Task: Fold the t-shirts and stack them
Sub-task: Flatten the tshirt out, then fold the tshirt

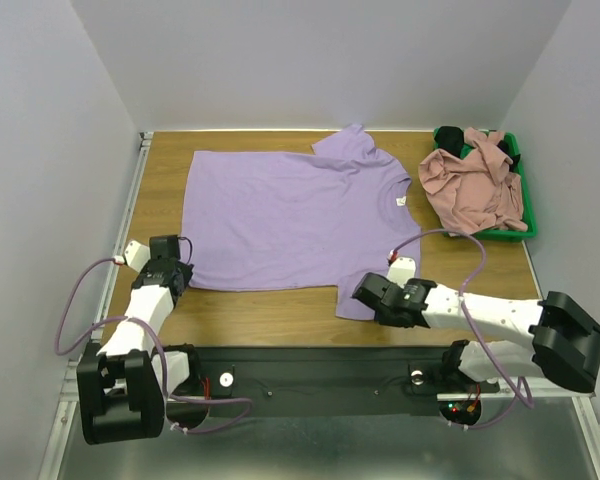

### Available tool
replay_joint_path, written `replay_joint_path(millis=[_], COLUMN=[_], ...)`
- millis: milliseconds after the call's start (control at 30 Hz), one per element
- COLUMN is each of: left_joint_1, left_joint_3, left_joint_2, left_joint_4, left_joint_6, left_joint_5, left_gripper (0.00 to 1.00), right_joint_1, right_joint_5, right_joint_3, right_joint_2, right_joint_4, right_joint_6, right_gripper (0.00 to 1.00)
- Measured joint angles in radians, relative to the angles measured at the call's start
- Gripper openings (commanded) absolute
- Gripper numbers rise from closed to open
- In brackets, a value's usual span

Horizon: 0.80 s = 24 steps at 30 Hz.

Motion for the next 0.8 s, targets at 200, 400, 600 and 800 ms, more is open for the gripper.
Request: replay_joint_path(millis=[200,400,600,800], left_joint_1=[0.0,0.0,0.0,0.0], left_joint_3=[0.006,0.045,0.124,0.218], left_joint_2=[-0.065,-0.059,0.032,0.171], left_joint_4=[-0.021,-0.016,-0.001,0.022], left_joint_6=[0.005,0.023,0.042,0.05], left_joint_5=[0.013,0.06,0.099,0.131], left_gripper=[0.0,0.0,0.0,0.0], right_joint_1=[-0.031,-0.124,-0.282,-0.425], right_joint_5=[0.089,0.177,0.178,0.134], right_joint_3=[0.067,0.188,0.29,0.45], right_joint_2=[-0.073,-0.1,-0.039,0.102], right_joint_4=[-0.002,0.016,0.095,0.199], right_joint_6=[-0.037,-0.116,-0.249,-0.395], right_gripper=[0.01,0.0,0.0,0.01])
